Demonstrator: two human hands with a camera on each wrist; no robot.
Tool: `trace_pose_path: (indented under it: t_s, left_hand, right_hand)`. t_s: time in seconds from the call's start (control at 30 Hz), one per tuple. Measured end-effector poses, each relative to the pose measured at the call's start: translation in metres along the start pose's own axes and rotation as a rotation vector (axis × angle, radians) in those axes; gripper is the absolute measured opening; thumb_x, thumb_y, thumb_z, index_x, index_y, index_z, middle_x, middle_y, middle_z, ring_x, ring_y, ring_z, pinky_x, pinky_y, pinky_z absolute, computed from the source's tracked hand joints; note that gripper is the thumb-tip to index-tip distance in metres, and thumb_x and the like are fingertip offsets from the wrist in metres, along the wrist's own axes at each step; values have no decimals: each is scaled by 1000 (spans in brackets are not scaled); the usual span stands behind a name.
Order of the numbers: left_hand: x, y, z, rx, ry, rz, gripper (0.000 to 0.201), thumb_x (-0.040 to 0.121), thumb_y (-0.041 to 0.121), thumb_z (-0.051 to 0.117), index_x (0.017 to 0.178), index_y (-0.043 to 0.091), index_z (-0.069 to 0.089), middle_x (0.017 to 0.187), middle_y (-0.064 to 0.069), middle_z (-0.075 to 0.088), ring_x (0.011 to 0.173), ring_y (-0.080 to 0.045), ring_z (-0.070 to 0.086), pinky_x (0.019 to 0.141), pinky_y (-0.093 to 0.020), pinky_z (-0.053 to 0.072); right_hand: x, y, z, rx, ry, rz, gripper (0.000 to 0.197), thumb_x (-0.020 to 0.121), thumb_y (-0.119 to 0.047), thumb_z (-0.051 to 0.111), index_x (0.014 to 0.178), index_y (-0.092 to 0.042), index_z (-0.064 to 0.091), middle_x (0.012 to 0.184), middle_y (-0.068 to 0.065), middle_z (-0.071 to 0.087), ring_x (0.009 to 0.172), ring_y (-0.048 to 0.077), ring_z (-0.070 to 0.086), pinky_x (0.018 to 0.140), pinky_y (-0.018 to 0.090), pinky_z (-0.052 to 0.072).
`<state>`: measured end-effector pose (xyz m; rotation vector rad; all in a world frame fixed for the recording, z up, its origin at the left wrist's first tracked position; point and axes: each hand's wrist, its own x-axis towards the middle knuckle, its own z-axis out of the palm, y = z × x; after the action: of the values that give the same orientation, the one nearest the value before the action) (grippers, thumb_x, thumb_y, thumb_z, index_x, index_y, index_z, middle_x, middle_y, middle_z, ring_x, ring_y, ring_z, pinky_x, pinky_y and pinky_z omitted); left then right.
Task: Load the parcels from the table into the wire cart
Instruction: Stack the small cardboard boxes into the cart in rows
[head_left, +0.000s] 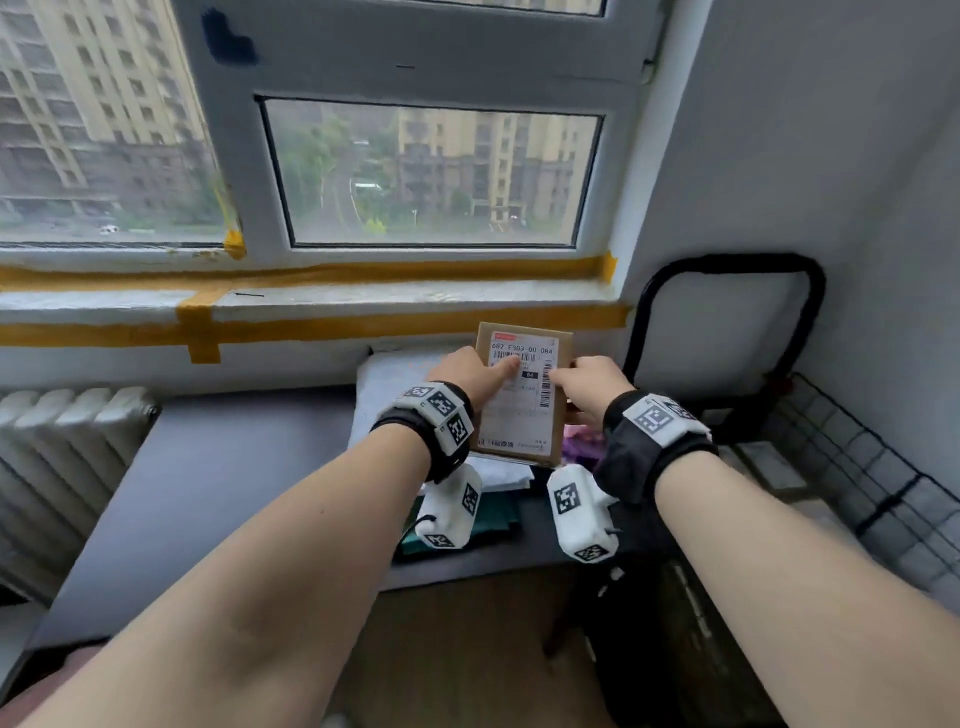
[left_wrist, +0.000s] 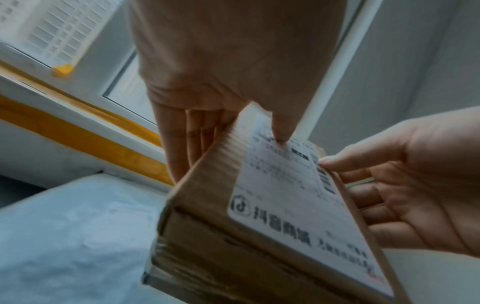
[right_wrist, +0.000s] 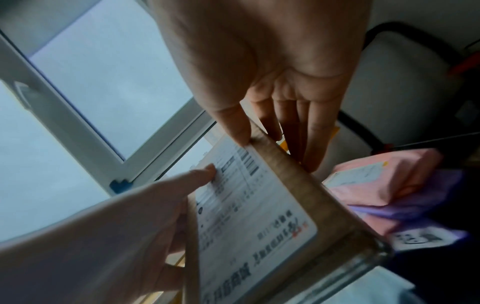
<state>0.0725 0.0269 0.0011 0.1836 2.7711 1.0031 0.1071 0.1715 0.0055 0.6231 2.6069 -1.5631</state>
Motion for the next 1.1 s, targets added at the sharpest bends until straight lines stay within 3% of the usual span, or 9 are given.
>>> trace_pose_path:
  t_s: [0.07, 0.23, 0.3, 0.5, 0.6, 0.7, 0.8, 0.97, 1.1]
  left_hand:
    - [-16, 26, 28, -16, -24, 29, 52, 91, 57, 47, 105, 10, 62, 99, -6, 67, 87, -24, 66, 75, -33, 55]
    - [-51, 93, 98, -17, -111, 119, 37, 93, 54, 48, 94, 18, 58, 97, -2, 64, 85, -20, 60, 75, -29, 50]
    - [-61, 120, 125, 7, -163, 128, 40, 93, 55, 47, 100, 16, 58, 97, -3, 62, 86, -21, 60, 72, -28, 48]
    - [-67, 190, 196, 16, -235, 196, 53, 86, 61, 50, 112, 16, 63, 112, -8, 63, 93, -24, 65, 82, -39, 57]
    - [-58, 219, 230, -40, -309, 210, 45, 87, 54, 55, 112, 17, 64, 109, -5, 66, 88, -21, 67, 79, -38, 58]
    - [-44, 247, 262, -67, -380, 219, 36, 88, 49, 58, 106, 18, 63, 100, -1, 69, 80, -18, 65, 74, -33, 58]
    - [-23, 280, 296, -100, -450, 210, 25, 90, 45, 57, 96, 21, 59, 94, -1, 68, 84, -18, 66, 81, -34, 57]
    - [14, 329, 352, -109, -525, 174, 29, 90, 46, 58, 99, 19, 63, 95, -1, 68, 89, -20, 68, 84, -37, 57]
    - [42, 343, 402, -94, -576, 122, 33, 91, 43, 57, 103, 13, 63, 94, -2, 69, 86, -20, 68, 80, -39, 59]
  right_hand:
    - [-13, 30, -31, -23, 67, 3, 12, 84, -25, 56, 88, -17, 64, 108, 11, 69, 101, 33, 65, 89, 46, 54]
    - [-39, 105, -110, 24, 149, 81, 35, 64, -33, 55, 90, -11, 64, 105, 14, 69, 101, 35, 65, 89, 48, 54]
    - [-47, 131, -141, 28, 200, 102, 28, 67, -32, 54, 85, -12, 63, 104, 14, 69, 101, 35, 65, 89, 48, 53]
    - [-59, 184, -217, 41, 316, 156, 14, 79, -21, 52, 86, -13, 62, 99, 14, 69, 94, 34, 66, 86, 50, 54]
    - [-52, 212, -248, 22, 350, 201, 11, 78, -23, 51, 78, -16, 60, 100, 11, 70, 96, 33, 66, 88, 48, 54]
    - [-41, 232, -281, -7, 354, 230, 16, 85, -20, 51, 92, -14, 64, 101, 11, 71, 95, 32, 66, 88, 47, 54]
    - [-24, 251, -318, -63, 379, 278, 21, 89, -21, 51, 102, -12, 65, 100, 9, 71, 94, 30, 67, 87, 46, 55]
    - [24, 286, -378, -107, 357, 358, 28, 81, -19, 50, 103, -17, 67, 105, 9, 70, 100, 31, 65, 89, 46, 53]
    - [57, 322, -404, -103, 310, 436, 22, 84, -20, 49, 98, -21, 66, 104, 7, 70, 98, 30, 65, 89, 46, 53]
